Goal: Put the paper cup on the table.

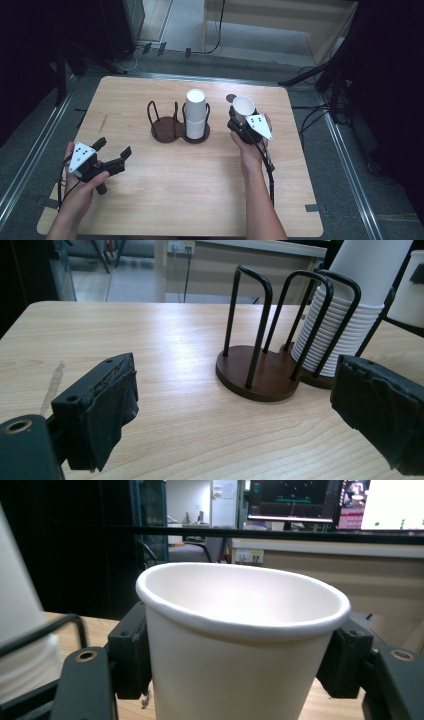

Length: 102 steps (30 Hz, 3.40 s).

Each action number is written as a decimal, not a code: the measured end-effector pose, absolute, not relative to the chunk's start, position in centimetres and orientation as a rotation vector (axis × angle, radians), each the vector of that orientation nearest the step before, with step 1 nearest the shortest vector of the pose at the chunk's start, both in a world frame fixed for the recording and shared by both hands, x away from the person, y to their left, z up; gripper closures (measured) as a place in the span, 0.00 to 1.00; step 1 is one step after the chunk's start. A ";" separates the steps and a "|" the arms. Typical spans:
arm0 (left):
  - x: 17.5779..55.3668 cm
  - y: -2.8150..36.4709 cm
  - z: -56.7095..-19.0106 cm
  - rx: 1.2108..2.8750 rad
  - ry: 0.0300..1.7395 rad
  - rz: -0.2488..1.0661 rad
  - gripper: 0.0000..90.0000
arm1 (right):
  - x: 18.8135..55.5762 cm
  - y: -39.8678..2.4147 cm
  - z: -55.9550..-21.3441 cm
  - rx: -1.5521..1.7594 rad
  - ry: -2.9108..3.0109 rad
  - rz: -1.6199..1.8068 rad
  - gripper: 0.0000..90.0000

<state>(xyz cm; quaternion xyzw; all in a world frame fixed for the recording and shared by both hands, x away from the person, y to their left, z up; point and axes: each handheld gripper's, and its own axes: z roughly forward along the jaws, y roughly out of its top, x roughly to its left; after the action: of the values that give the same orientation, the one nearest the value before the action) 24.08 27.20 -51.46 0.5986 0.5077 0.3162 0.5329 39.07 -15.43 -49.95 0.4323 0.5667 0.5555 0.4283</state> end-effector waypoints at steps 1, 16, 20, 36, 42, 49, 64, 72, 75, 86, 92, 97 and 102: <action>24.1 27.3 -51.4 1.427 1.211 0.755 0.06 | 39.4 -15.6 -50.2 1.092 1.413 1.385 0.33; 24.3 28.4 -51.7 1.418 1.250 0.757 0.06 | 42.0 -17.2 -52.7 1.187 1.440 1.293 0.31; 24.3 28.5 -51.8 1.425 1.256 0.767 0.06 | 42.4 -17.3 -53.1 1.197 1.456 1.271 0.31; 24.4 29.6 -52.1 1.414 1.287 0.795 0.06 | 43.4 -17.9 -54.1 1.275 1.524 1.151 0.27; 24.4 29.7 -52.0 1.400 1.288 0.781 0.06 | 43.5 -17.9 -54.0 1.303 1.537 1.140 0.24; 24.4 29.9 -51.9 1.396 1.291 0.779 0.06 | 43.3 -17.9 -54.0 1.310 1.570 1.116 0.13; 24.4 30.1 -52.0 1.394 1.297 0.782 0.06 | 41.0 -18.3 -52.5 1.289 1.581 1.189 0.00; 24.3 30.7 -52.1 1.389 1.312 0.788 0.06 | 38.6 -19.1 -50.8 1.249 1.558 1.258 0.00; 24.3 30.8 -52.1 1.390 1.315 0.790 0.06 | 37.8 -19.5 -50.4 1.231 1.554 1.261 0.00; 24.3 30.6 -52.4 1.422 1.319 0.793 0.06 | 34.8 -22.2 -50.4 1.236 1.513 1.276 0.00; 24.1 30.5 -52.6 1.430 1.321 0.791 0.06 | 33.4 -24.4 -50.8 1.264 1.481 1.268 0.00; 24.1 30.5 -52.8 1.445 1.326 0.788 0.06 | 32.0 -26.2 -51.5 1.286 1.473 1.259 0.00; 23.9 30.5 -52.9 1.460 1.322 0.788 0.06 | 30.6 -27.8 -51.9 1.312 1.454 1.259 0.00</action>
<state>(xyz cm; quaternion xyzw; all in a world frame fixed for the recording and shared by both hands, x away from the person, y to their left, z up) 23.87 30.48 -52.89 0.6008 0.5439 0.3240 0.4881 30.60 -27.80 -51.94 0.5176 0.5735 0.4966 0.3956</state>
